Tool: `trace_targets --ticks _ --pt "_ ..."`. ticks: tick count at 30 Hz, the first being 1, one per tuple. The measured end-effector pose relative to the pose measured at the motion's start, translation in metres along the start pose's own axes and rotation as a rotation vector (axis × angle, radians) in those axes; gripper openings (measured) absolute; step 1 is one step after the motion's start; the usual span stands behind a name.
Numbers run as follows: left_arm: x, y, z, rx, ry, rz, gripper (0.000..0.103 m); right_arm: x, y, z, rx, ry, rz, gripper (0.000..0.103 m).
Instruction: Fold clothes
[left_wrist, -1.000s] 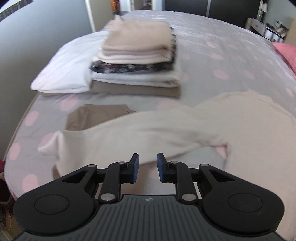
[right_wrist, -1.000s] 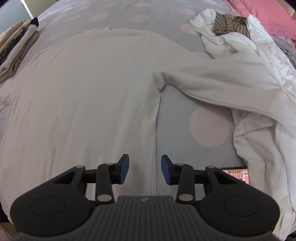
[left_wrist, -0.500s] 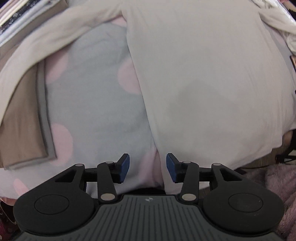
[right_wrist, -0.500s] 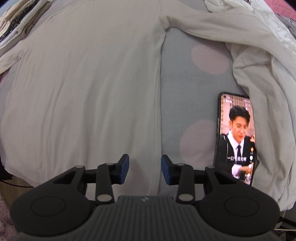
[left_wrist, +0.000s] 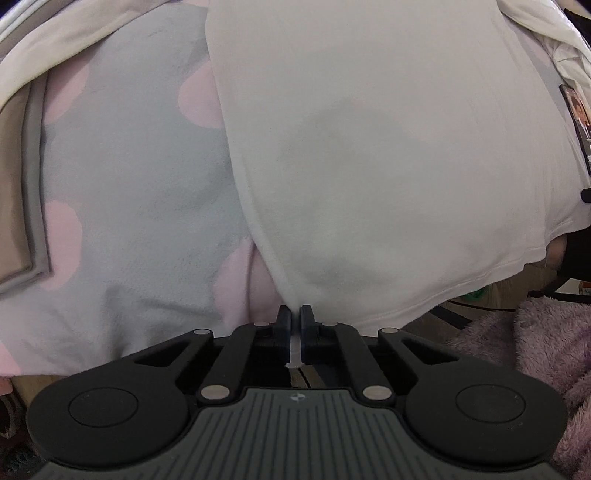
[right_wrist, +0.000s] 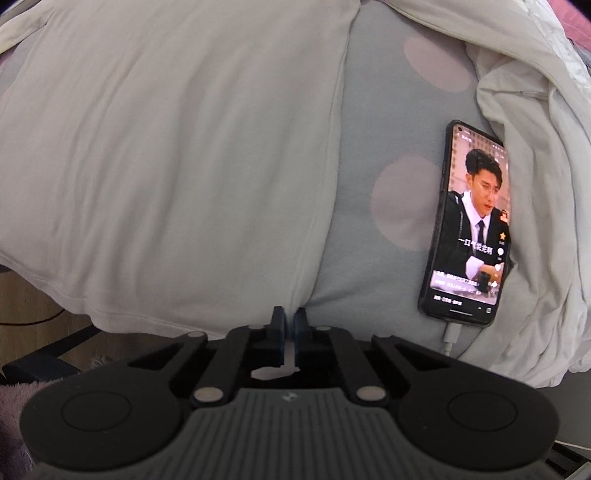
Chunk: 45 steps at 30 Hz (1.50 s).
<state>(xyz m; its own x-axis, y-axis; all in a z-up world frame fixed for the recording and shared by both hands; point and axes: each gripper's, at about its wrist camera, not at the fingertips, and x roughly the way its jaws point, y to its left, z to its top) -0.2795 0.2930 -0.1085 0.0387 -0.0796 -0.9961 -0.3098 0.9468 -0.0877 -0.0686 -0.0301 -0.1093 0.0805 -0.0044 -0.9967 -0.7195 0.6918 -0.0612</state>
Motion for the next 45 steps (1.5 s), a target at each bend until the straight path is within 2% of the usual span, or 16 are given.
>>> trace_targets --ticks 3,8,13,16,17,18,19,24,28,33,37,40,45 --pt "0.000 0.000 0.000 0.002 0.010 -0.003 0.002 -0.004 -0.003 -0.003 -0.034 0.051 -0.040 0.004" --pt "0.007 -0.004 0.002 0.004 0.029 -0.015 0.002 0.005 -0.002 0.000 -0.064 0.102 -0.059 0.004" --pt "0.014 -0.007 0.005 0.005 0.047 -0.027 0.003 0.012 -0.005 0.006 -0.040 0.098 -0.029 0.005" --pt "0.003 -0.009 0.011 0.011 0.019 -0.040 0.009 0.002 -0.010 0.007 -0.015 0.065 0.006 0.017" --pt "-0.002 -0.010 0.014 0.013 0.005 -0.044 0.017 -0.002 -0.013 0.008 -0.002 0.049 0.017 0.033" --pt "-0.007 -0.011 0.016 0.015 -0.008 -0.049 0.022 -0.007 -0.017 0.009 0.018 0.029 0.032 0.036" --pt "-0.013 -0.012 0.019 0.017 -0.025 -0.055 0.022 -0.012 -0.021 0.010 0.041 0.011 0.047 0.036" --pt "-0.044 -0.015 0.044 0.028 -0.148 -0.087 0.023 -0.046 -0.069 0.019 0.203 -0.107 0.095 0.037" --pt "-0.049 -0.010 0.069 -0.002 -0.242 -0.062 0.023 -0.070 -0.124 0.019 0.399 -0.236 0.104 0.037" --pt "-0.056 -0.005 0.099 -0.041 -0.360 -0.031 0.023 -0.084 -0.203 0.010 0.692 -0.403 0.023 0.037" --pt "-0.062 0.000 0.124 -0.071 -0.454 -0.006 0.023 -0.084 -0.250 -0.003 0.836 -0.483 -0.018 0.037" --pt "-0.060 0.003 0.137 -0.095 -0.480 -0.034 0.022 -0.072 -0.285 -0.011 0.959 -0.533 -0.008 0.037" --pt "-0.056 0.002 0.152 -0.117 -0.520 -0.004 0.022 -0.067 -0.340 -0.032 1.153 -0.587 0.017 0.036"
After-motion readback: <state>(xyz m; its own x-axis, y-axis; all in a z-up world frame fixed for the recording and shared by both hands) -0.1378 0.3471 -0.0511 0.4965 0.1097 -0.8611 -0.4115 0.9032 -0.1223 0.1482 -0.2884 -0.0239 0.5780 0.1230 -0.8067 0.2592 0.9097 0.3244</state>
